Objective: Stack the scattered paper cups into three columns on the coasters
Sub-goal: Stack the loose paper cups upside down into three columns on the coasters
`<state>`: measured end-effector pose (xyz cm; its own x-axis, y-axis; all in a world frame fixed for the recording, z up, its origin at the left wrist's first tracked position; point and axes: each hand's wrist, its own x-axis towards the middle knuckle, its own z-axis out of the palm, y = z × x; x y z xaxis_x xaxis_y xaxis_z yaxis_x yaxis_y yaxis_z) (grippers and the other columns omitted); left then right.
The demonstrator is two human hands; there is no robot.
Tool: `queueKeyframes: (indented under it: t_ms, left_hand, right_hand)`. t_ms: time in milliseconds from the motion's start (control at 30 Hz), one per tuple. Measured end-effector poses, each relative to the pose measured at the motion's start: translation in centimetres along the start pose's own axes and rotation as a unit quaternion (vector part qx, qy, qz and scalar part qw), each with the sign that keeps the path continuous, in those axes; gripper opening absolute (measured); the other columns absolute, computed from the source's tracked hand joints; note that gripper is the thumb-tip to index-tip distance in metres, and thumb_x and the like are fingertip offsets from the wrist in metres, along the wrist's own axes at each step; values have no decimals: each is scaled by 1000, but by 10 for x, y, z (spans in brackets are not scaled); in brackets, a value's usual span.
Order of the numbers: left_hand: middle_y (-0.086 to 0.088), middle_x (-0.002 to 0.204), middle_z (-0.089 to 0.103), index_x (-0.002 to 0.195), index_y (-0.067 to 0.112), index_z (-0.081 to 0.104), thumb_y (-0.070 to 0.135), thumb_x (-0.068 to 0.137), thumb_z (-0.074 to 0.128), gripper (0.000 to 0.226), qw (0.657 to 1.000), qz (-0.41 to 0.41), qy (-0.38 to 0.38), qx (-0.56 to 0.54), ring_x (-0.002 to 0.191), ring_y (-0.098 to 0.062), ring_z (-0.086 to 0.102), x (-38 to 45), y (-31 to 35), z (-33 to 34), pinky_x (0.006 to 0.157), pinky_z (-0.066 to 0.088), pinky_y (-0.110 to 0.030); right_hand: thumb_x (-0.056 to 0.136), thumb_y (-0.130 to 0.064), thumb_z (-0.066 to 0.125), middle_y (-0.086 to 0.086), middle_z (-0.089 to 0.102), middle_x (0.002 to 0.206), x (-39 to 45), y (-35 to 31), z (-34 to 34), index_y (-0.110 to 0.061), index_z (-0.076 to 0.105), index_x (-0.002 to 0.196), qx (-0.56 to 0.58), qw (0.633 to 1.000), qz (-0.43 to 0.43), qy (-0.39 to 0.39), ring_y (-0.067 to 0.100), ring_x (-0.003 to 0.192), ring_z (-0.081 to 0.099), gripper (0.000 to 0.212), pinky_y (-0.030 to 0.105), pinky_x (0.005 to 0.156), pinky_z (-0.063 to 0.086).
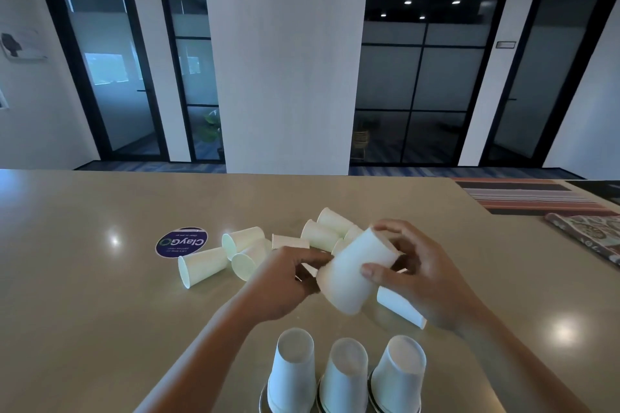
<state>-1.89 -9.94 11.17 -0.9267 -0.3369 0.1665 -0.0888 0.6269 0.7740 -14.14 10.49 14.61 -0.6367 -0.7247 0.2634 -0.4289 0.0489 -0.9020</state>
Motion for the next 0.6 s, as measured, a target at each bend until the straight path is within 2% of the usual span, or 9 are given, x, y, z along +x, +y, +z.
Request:
queueKeyframes:
  t_ms: [33,100,200,300,433,533,600]
  left_hand:
    - [31,87,73,115,38,75,0,85,65,50,999,-11,-34,11,64,1,60,0,-6,-1,72,51,-16]
    - [22,111,73,122,37,71,2,85,65,51,993,-39,-108,18,82,-5,69,-2,-16,-2,88,57,-25]
    - [19,127,65,131,39,62,11,85,70,54,977,-65,-195,54,107,-6,67,-8,-22,-2,96,56,-28]
    - [19,130,61,135,38,58,14,83,75,59,971,-70,-215,73,110,-4,66,-13,-21,-2,97,54,-29]
    - [19,131,61,138,38,55,17,82,78,64,966,-79,-231,88,109,-3,67,-17,-22,-4,99,54,-31]
    - [21,132,61,140,39,54,23,82,80,65,960,-89,-244,104,112,-5,66,-20,-22,-5,102,52,-30]
    - [20,131,62,140,39,54,25,82,80,65,959,-93,-249,103,114,-8,65,-20,-23,-6,102,52,-30]
  right_hand:
    - [74,-30,92,-7,75,101,-4,3,1,-44,64,117,-35,999,-4,-17,14,73,67,53,26,67,55]
    - [70,-39,90,-10,72,100,-13,7,3,-48,62,118,-110,993,-11,-44,10,74,66,56,28,72,54]
    - [70,-39,89,-14,70,93,-27,6,10,-53,60,112,-193,978,-4,-78,10,74,65,53,21,71,52]
    - [69,-42,83,-20,70,92,-36,7,18,-53,57,111,-243,963,11,-111,5,71,63,51,18,66,50]
    - [64,-57,77,-20,69,102,-46,19,26,-55,51,119,-297,945,27,-132,1,88,65,61,24,77,56]
    - [61,-66,71,-23,69,106,-48,31,35,-53,47,126,-347,926,19,-147,2,97,63,70,27,84,53]
    - [61,-69,68,-20,70,106,-46,41,40,-51,45,128,-385,911,5,-150,10,102,58,72,26,88,47]
